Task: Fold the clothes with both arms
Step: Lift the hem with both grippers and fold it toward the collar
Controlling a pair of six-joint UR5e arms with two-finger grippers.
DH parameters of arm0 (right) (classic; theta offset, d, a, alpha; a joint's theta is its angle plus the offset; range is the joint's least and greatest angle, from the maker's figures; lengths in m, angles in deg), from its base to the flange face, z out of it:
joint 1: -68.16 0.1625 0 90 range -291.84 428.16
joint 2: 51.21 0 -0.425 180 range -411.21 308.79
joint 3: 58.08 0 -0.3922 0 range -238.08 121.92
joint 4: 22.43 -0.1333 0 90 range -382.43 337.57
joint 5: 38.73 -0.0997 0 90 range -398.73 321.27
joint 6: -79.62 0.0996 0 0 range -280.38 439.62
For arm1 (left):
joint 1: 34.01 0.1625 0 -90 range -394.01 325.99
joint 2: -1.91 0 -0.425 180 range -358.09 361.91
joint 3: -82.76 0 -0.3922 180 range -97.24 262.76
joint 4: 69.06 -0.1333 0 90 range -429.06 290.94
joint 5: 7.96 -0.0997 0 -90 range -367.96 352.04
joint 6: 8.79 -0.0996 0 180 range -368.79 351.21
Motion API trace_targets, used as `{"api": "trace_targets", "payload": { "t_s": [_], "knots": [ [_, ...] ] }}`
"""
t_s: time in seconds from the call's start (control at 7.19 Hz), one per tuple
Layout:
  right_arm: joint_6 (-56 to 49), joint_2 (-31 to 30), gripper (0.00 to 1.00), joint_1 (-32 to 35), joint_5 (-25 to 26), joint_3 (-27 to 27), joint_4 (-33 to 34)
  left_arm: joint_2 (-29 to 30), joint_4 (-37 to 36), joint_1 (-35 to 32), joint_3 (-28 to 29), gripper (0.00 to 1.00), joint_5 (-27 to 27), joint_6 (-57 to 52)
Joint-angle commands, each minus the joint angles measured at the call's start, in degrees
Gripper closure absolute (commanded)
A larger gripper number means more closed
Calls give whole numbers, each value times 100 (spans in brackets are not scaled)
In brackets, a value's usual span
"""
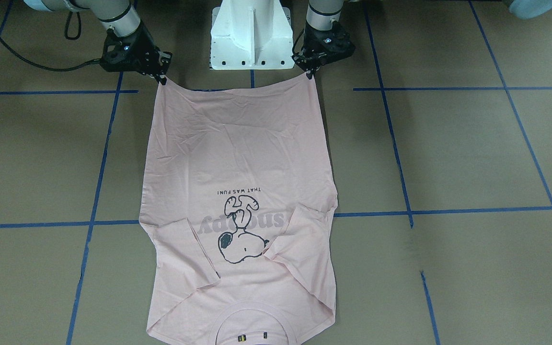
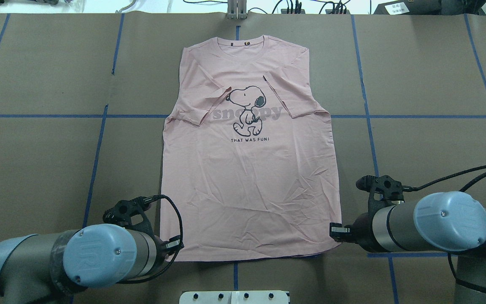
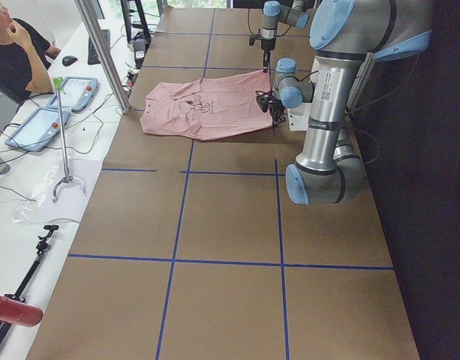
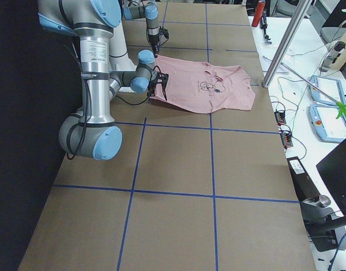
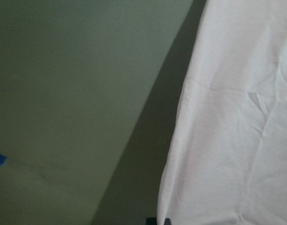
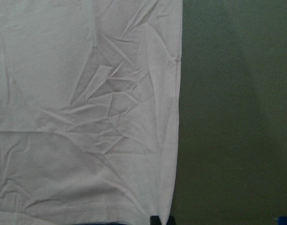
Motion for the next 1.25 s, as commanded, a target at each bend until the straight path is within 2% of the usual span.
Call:
{"api": "trace_targets", "payload": {
  "t_s": [0.0, 0.14, 0.28, 0.56, 0.83, 1.11],
  "knots": [
    [-3, -329, 100, -83, -639, -396, -6, -463, -475, 497, -1034, 100, 3, 74],
    [-3, -426, 100, -170, -955, -572, -6, -570, -738, 691, -1423, 100, 11, 65],
    [-3, -453, 100, -171, -1263, -669, -6, -589, -854, 798, -1575, 100, 12, 39],
    [-20, -366, 100, -75, -1301, -636, -6, -563, -855, 729, -1567, 100, 20, -31],
    [-700, -156, 100, 774, -1248, -460, -15, -501, -846, -67, -1515, 100, 29, -861],
    [-1389, 640, 100, 1714, -1248, 362, -6, -310, -829, -1164, -1157, 100, 47, -1994]
  ]
}}
